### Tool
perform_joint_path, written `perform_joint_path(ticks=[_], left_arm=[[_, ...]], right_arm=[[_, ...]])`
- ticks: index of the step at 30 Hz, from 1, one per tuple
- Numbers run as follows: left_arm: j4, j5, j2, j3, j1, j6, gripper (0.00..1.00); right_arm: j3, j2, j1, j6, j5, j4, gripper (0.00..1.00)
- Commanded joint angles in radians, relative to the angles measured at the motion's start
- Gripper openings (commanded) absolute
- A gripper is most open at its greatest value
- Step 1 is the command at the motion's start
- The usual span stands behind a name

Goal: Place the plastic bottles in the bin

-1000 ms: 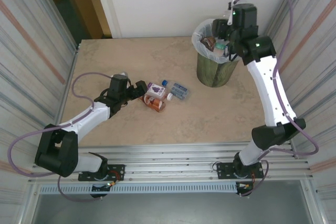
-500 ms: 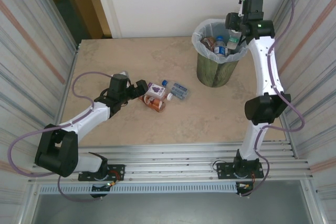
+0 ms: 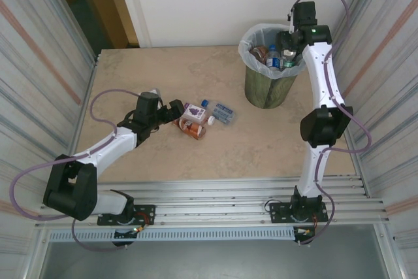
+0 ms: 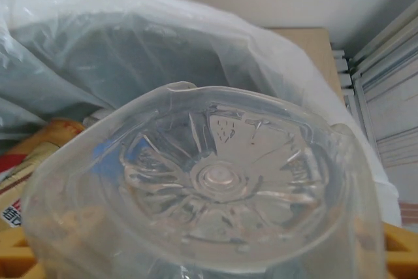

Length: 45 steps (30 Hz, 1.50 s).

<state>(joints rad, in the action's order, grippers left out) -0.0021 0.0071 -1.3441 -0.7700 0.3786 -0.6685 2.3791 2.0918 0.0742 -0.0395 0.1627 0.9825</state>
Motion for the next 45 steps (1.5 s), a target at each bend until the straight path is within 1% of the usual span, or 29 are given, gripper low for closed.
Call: perform_joint_path(ticks=[1,2,4,9,12,17,19,22,25,27,32,36,41,42,45], left_arm=[[0.001,-0.001,0.022,-0.005,-0.007,0.016,0.99],[0.001,-0.002,0.021,-0.006,-0.008,0.016,0.99],[0.001,-0.001,0.022,-0.007,-0.008,0.016,0.99],[0.002,-0.002,0.021,-0.002,-0.007,0.015,0.99],[0.001,-0.005,0.022,-0.001,-0.007,0.015,0.99],[0.0,-0.006,0.025,-0.005,-0.007,0.016,0.99],[-0.001,-0.007,0.028,-0.005,-0.008,0.018,0.99],[-0.012,-0.01,0.025,-0.007,-0.007,0.016,0.99],[-0.02,-0.013,0.026,-0.007,-0.007,0.008,0.99],[-0.025,-0.021,0.025,-0.005,-0.008,-0.001,0.99],[-0.085,-0.054,0.022,-0.016,-0.007,-0.046,0.99],[-0.168,-0.067,0.011,-0.038,-0.004,-0.104,0.99],[-0.219,-0.105,-0.016,-0.054,0.046,-0.183,0.99],[-0.223,-0.11,-0.026,-0.059,0.061,-0.194,0.99],[-0.224,-0.11,-0.056,-0.072,0.097,-0.223,0.99]], right_arm=[[0.036,-0.001,0.004,0.014,0.02,0.023,0.82],[0.035,-0.006,0.004,0.013,0.023,0.022,0.85],[0.036,-0.013,0.004,0.015,0.024,0.018,0.88],[0.034,-0.034,0.008,0.015,0.029,0.012,0.88],[0.032,-0.042,0.01,0.015,0.027,0.008,0.82],[0.019,-0.055,0.02,0.009,0.029,0.008,0.68],[0.005,-0.069,0.028,0.0,0.033,0.007,0.66],[-0.013,-0.097,0.05,-0.011,0.046,0.009,0.67],[-0.039,-0.139,0.09,-0.015,0.056,0.007,0.7],[-0.076,-0.173,0.125,-0.017,0.064,-0.006,0.75],[-0.219,-0.27,0.243,-0.013,0.133,-0.064,0.84],[-0.354,-0.346,0.338,-0.023,0.179,-0.125,0.9],[-0.495,-0.425,0.429,-0.059,0.184,-0.203,0.99],[-0.547,-0.437,0.443,-0.069,0.182,-0.214,1.0],[-0.624,-0.47,0.473,-0.097,0.183,-0.251,0.98]])
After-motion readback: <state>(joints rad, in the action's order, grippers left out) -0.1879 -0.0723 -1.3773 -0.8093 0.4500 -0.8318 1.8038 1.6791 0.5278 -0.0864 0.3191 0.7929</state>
